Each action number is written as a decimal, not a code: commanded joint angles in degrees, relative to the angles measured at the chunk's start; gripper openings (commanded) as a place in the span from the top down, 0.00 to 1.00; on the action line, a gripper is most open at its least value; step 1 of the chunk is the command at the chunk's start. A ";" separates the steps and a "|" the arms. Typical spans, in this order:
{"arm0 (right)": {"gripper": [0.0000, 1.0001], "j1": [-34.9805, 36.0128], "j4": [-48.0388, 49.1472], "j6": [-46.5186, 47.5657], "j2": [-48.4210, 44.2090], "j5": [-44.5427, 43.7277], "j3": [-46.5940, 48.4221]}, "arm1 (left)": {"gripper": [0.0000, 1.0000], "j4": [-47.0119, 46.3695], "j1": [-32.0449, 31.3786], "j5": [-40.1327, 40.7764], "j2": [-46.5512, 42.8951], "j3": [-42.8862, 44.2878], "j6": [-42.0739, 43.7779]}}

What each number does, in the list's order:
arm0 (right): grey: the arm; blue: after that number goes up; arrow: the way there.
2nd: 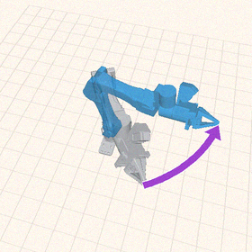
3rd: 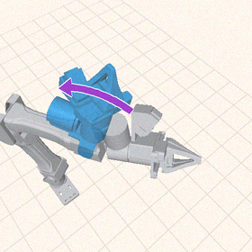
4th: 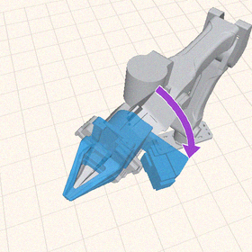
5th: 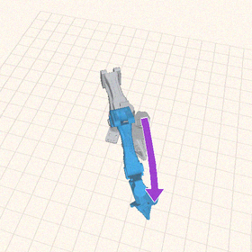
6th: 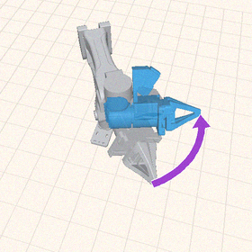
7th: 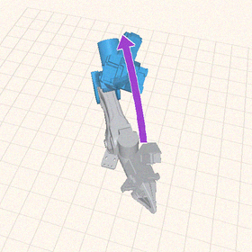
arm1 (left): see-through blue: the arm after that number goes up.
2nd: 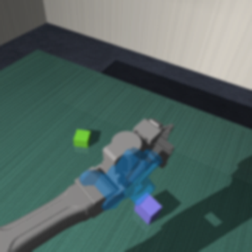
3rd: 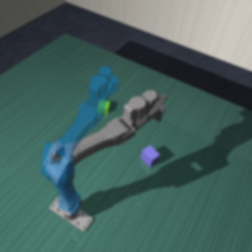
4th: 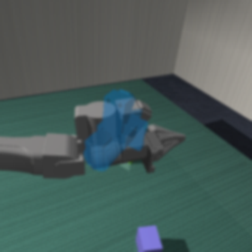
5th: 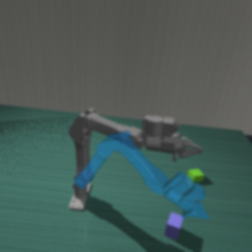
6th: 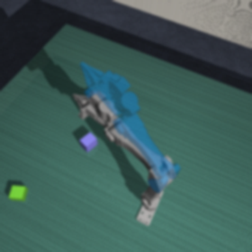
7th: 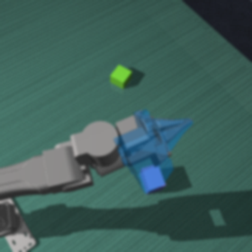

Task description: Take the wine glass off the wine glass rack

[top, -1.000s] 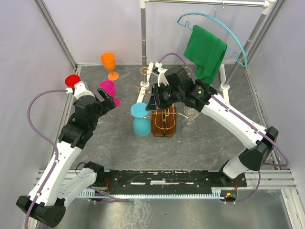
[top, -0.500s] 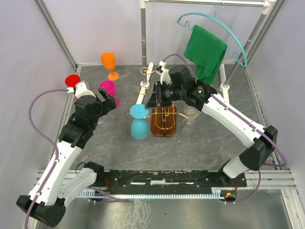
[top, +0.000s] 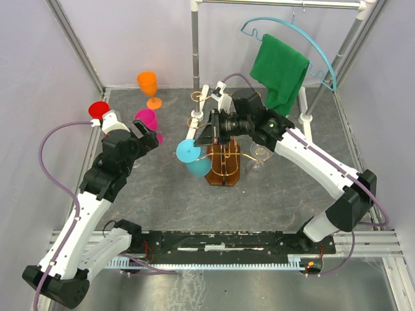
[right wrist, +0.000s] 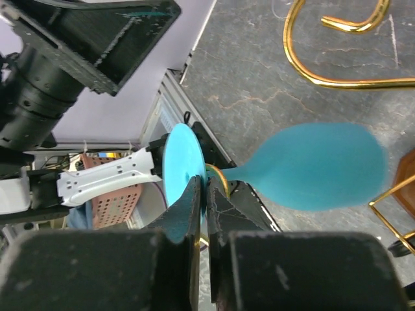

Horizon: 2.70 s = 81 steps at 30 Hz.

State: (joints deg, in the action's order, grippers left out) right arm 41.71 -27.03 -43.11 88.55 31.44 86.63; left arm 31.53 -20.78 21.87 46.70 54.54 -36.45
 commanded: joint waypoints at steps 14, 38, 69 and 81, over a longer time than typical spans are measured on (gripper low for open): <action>0.99 -1.06 11.05 -7.90 -4.66 7.77 -4.54 | 0.02 -2.75 -0.23 -1.90 -0.95 -0.28 -2.57; 0.99 -4.15 8.27 -9.17 -8.49 13.04 -6.89 | 0.02 -2.79 -0.27 -2.57 -1.59 -0.06 -2.94; 0.99 -9.02 -0.02 2.75 -1.96 14.54 14.82 | 0.01 3.60 -0.19 -12.14 5.83 11.89 -0.17; 0.99 -7.37 -11.15 17.39 -4.11 15.87 25.65 | 0.01 5.24 -0.23 -22.67 9.25 18.79 -3.02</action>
State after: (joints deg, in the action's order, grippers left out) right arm 33.08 -36.60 -35.97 87.72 46.33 108.49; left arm 37.74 -20.75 4.23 56.40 68.51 -37.93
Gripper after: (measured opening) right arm 0.019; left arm 0.992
